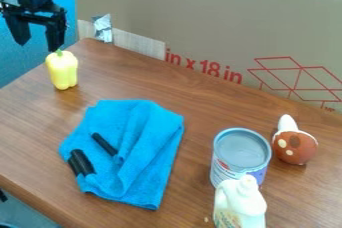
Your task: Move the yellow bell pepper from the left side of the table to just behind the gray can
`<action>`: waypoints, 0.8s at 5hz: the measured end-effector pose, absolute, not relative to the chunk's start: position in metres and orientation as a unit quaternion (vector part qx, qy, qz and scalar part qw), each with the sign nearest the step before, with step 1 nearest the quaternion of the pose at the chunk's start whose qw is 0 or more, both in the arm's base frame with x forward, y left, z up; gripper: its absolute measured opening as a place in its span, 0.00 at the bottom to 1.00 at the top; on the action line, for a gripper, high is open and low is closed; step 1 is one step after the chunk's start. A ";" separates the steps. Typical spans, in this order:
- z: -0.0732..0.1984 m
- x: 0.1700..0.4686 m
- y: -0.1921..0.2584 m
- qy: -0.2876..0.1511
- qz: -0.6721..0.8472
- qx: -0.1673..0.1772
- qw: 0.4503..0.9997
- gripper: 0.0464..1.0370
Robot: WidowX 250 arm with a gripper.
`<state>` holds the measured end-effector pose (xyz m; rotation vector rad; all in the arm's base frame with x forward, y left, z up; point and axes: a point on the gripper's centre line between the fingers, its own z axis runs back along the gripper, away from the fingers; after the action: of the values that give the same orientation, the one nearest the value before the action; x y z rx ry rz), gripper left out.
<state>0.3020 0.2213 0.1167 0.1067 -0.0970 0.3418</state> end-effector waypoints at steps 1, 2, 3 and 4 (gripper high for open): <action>0.106 0.315 0.224 -0.047 0.157 0.029 0.986 0.96; 0.100 0.328 0.221 -0.048 0.144 0.011 0.988 0.96; 0.090 0.331 0.218 -0.030 0.144 -0.002 0.989 0.96; 0.088 0.334 0.214 -0.028 0.137 -0.004 0.990 0.96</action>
<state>0.3341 0.2143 0.0876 -0.0082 -0.0570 0.2741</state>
